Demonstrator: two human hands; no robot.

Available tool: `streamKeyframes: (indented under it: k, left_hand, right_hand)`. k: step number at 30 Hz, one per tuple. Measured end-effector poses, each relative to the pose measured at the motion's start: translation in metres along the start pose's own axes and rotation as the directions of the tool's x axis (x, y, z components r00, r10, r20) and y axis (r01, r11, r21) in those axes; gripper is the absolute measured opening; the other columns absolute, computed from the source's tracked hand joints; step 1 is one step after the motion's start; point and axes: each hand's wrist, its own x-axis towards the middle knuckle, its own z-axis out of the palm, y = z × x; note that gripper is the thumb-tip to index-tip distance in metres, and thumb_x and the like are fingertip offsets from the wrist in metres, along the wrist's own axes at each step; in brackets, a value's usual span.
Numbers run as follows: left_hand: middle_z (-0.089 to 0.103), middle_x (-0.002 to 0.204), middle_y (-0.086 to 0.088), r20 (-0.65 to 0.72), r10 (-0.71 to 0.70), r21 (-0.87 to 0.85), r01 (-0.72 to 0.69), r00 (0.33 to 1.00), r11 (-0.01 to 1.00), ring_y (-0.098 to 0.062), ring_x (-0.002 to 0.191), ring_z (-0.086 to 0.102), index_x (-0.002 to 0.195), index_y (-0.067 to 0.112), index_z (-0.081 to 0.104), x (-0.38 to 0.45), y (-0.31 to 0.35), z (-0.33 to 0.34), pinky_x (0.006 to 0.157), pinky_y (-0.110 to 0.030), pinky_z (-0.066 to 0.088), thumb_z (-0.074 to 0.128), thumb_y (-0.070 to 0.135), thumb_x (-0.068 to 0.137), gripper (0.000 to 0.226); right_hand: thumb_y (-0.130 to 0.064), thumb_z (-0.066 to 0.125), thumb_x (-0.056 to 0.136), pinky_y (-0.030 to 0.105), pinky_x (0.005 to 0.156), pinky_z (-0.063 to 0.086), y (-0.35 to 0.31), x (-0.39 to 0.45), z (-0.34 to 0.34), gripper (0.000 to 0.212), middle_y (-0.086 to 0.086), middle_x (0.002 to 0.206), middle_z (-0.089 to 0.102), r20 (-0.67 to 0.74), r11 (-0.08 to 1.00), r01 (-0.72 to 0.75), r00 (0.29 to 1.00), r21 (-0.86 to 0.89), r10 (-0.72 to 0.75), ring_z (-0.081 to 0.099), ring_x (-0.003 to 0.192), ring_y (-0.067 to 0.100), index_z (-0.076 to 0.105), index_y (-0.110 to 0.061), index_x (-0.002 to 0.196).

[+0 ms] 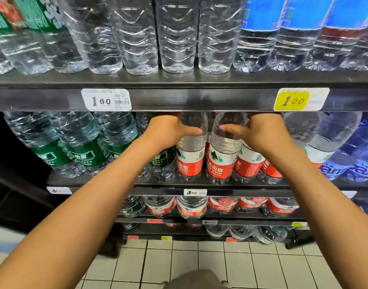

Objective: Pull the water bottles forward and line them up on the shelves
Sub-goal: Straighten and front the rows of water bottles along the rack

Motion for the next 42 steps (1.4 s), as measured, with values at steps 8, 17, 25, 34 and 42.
streamKeyframes:
  k: [8, 17, 25, 34, 42]
  left_hand:
    - [0.063, 0.065, -0.002, -0.165, 0.038, 0.119, -0.018, 0.986, 0.993, -0.018, 0.069, 0.061, 0.075, 0.011, 0.066, -0.004, 0.008, 0.007, 0.055, -0.03, 0.045, 0.06, 0.079, 0.072, 0.068]
    - [0.059, 0.067, 0.003, 0.036, -0.017, 0.053, 0.016, 0.999, 0.998, -0.015, 0.07, 0.06, 0.091, 0.026, 0.07, -0.001, -0.002, -0.004, 0.06, -0.025, 0.044, 0.047, 0.075, 0.082, 0.055]
    - [0.074, 0.107, -0.006, -0.233, 0.073, -0.034, -0.083, 0.97, 0.996, -0.021, 0.098, 0.067, 0.099, 0.01, 0.07, -0.005, 0.005, 0.006, 0.085, -0.04, 0.055, 0.064, 0.07, 0.076, 0.065]
    - [0.071, 0.101, -0.001, -0.179, 0.042, -0.087, -0.058, 0.983, 0.995, -0.018, 0.091, 0.063, 0.106, 0.011, 0.068, -0.007, -0.003, 0.001, 0.082, -0.035, 0.053, 0.066, 0.068, 0.077, 0.064]
    - [0.072, 0.097, -0.007, -0.268, 0.1, 0.043, -0.091, 0.958, 0.995, -0.02, 0.09, 0.065, 0.098, 0.006, 0.069, -0.01, 0.004, 0.003, 0.081, -0.034, 0.053, 0.063, 0.069, 0.078, 0.067]
  right_hand:
    - [-0.047, 0.076, 0.08, 0.021, 0.083, 0.036, 0.009, 0.008, -0.001, 0.045, -0.001, 0.125, 0.068, 0.108, 0.986, -0.076, 0.992, 0.151, 0.06, 0.059, 0.115, 0.019, 0.07, -0.025, 0.119]
    - [-0.059, 0.07, 0.08, 0.034, 0.086, 0.052, 0.003, 0.002, 0.002, 0.051, 0.004, 0.11, 0.073, -0.004, 0.999, -0.029, 1.0, 0.036, 0.029, 0.064, 0.105, 0.024, 0.072, -0.02, 0.114]
    - [-0.046, 0.082, 0.074, 0.008, 0.073, 0.038, 0.01, 0.008, 0.002, 0.04, -0.02, 0.093, 0.063, 0.066, 0.96, -0.097, 0.994, 0.261, 0.083, 0.057, 0.086, 0.002, 0.068, -0.031, 0.108]
    - [-0.058, 0.074, 0.077, 0.021, 0.087, 0.039, 0.011, 0.011, 0.002, 0.057, -0.003, 0.127, 0.067, 0.119, 0.984, -0.103, 0.989, 0.146, 0.086, 0.057, 0.117, 0.016, 0.066, -0.026, 0.124]
    - [-0.058, 0.071, 0.081, 0.035, 0.096, 0.049, 0.002, 0.014, 0.007, 0.057, 0.006, 0.122, 0.07, 0.05, 0.993, -0.073, 0.996, 0.096, 0.068, 0.06, 0.118, 0.023, 0.068, -0.019, 0.123]
